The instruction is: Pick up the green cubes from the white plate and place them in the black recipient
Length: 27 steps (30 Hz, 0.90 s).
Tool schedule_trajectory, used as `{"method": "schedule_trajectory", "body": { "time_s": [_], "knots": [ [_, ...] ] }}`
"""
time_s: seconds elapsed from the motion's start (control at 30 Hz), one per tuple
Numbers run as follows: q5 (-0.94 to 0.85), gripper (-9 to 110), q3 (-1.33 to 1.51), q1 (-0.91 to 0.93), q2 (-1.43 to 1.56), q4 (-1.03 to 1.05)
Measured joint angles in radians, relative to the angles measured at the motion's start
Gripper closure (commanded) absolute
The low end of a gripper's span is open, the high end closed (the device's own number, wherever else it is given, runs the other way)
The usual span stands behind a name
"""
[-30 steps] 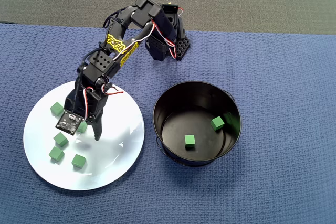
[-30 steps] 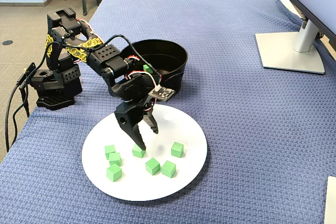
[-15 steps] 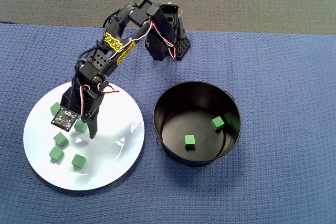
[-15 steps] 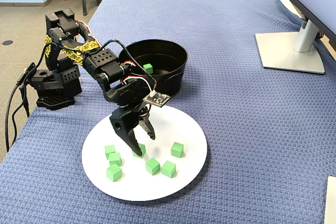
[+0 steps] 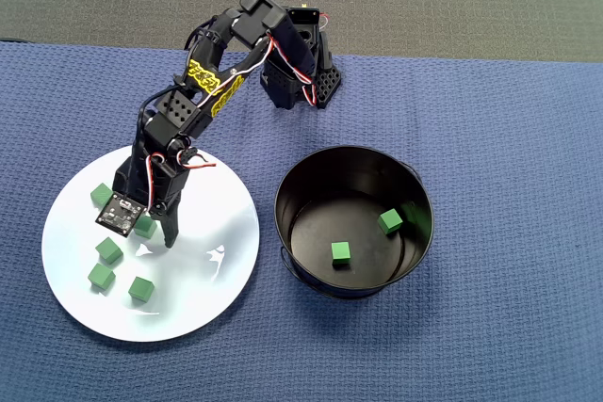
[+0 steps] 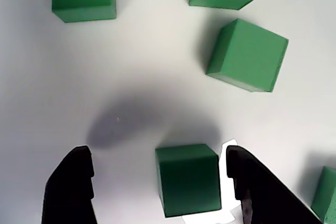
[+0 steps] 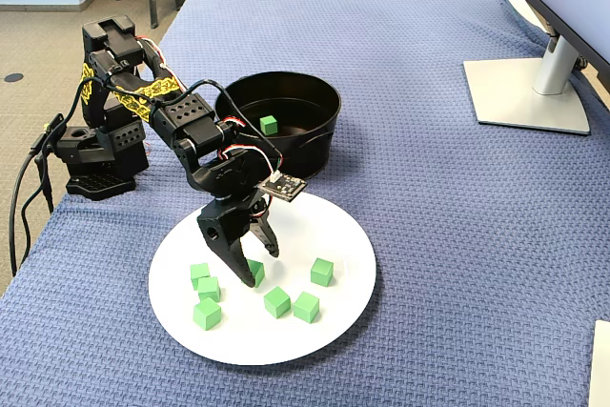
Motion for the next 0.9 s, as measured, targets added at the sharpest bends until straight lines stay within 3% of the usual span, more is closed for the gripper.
{"method": "schedule_trajectory", "body": {
  "time_s": [0.9],
  "knots": [
    [-0.002, 86, 0.054, -0.012, 0.006, -0.037]
  ]
}}
